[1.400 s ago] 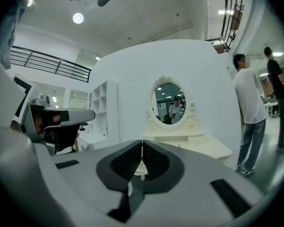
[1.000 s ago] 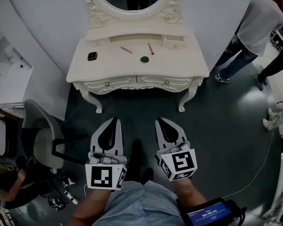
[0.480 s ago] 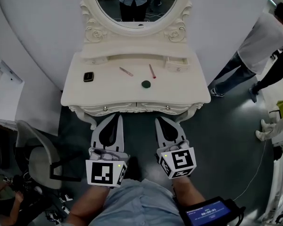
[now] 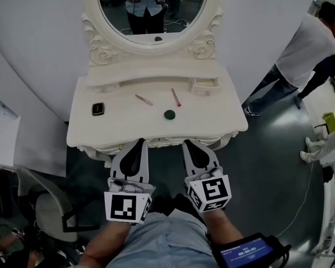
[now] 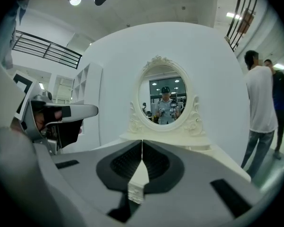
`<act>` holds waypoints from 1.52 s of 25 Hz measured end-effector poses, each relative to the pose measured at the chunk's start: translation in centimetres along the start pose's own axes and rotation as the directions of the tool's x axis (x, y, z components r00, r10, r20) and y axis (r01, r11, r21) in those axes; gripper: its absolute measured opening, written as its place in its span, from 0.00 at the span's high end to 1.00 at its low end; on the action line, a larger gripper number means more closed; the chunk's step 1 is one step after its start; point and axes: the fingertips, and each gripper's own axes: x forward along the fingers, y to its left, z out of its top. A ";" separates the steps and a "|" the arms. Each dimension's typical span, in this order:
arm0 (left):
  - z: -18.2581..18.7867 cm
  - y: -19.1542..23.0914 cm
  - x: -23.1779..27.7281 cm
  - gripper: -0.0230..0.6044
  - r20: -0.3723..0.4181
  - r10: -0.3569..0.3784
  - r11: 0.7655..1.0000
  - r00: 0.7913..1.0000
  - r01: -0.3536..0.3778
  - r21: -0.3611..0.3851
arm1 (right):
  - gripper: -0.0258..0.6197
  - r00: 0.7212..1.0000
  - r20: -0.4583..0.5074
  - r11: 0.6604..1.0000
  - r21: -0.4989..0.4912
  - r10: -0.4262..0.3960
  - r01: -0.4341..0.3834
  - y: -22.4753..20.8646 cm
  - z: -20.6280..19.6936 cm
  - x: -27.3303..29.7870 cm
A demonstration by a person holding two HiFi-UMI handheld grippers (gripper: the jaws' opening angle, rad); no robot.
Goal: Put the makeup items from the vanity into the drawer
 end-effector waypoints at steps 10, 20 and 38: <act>-2.4 1.0 4.0 0.97 -0.041 -0.018 1.000 0.999 0.018 -0.008 | 0.96 0.999 -0.046 1.000 0.012 -0.001 0.001 -2.2 -2.3 3.6; -5.3 2.6 11.5 0.97 -0.052 -0.015 1.000 0.999 0.015 0.000 | 0.95 0.991 -0.123 0.998 0.036 0.058 -0.054 -6.1 -6.2 10.9; -13.9 5.9 20.9 0.97 -0.218 0.058 0.996 0.974 -0.070 -0.048 | 0.60 0.865 -0.411 0.954 0.039 0.287 -0.298 -7.6 -16.4 21.1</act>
